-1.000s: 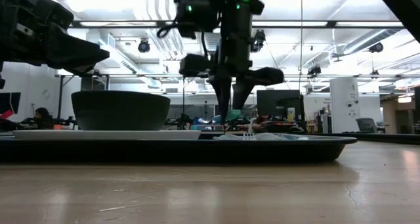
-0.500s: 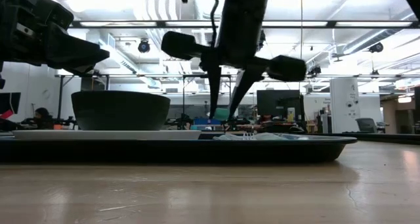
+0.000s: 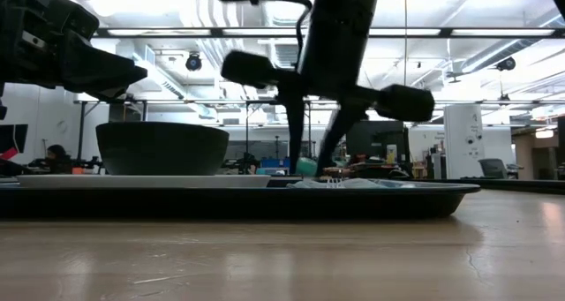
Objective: Set up tray
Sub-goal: Put the blue spoon on the gray tablecloth on the black table tray to the left of the blue fork
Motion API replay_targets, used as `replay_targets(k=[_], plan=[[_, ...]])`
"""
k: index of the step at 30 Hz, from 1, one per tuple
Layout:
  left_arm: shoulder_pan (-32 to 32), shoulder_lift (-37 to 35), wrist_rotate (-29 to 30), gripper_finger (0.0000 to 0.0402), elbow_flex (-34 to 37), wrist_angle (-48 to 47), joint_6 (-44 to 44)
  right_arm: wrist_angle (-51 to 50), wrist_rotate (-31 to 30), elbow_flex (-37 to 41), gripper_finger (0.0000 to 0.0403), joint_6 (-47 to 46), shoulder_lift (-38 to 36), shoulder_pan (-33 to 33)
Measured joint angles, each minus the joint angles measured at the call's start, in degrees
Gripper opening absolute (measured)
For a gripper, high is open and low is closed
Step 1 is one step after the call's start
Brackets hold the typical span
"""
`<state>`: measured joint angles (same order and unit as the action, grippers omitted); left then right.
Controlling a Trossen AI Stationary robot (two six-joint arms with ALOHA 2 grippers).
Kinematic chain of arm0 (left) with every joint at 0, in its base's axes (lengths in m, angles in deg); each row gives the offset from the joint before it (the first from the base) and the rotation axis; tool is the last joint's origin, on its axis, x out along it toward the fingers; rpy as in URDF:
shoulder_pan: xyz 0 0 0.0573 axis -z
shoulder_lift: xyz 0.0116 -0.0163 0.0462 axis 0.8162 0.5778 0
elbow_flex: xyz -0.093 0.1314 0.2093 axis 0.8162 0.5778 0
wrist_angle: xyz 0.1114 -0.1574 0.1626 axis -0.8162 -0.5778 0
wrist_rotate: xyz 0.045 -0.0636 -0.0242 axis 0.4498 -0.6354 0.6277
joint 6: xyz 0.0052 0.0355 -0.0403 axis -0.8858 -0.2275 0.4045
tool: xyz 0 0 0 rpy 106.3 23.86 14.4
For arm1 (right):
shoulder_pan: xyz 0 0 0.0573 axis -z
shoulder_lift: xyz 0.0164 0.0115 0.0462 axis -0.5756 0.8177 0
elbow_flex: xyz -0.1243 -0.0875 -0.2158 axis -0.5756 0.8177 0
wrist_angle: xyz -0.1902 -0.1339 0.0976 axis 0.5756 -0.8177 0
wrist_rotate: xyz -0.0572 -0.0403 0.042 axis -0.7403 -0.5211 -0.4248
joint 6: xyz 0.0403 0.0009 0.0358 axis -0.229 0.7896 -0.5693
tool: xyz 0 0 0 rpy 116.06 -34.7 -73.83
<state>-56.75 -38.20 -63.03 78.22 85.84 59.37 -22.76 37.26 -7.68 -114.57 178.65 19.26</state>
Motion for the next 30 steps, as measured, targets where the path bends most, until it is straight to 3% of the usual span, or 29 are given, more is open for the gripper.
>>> replay_targets(k=[13, 26, 30], plan=[[0.00, -0.02, 0.00, 0.0105, -0.02, 0.00, 0.00, 5.16, 0.32, 5.41, 0.0058, 0.37, 0.07, 0.00], [-0.02, 0.00, 0.00, 0.0105, -0.02, 0.00, 0.00, 5.02, 0.32, 5.60, 0.0058, -1.53, 0.07, 0.02], [-0.02, -0.01, 0.00, 0.0105, 0.00, 0.00, 0.00, 5.03, 0.33, 5.64, 0.0095, -1.54, 0.07, 0.02]])
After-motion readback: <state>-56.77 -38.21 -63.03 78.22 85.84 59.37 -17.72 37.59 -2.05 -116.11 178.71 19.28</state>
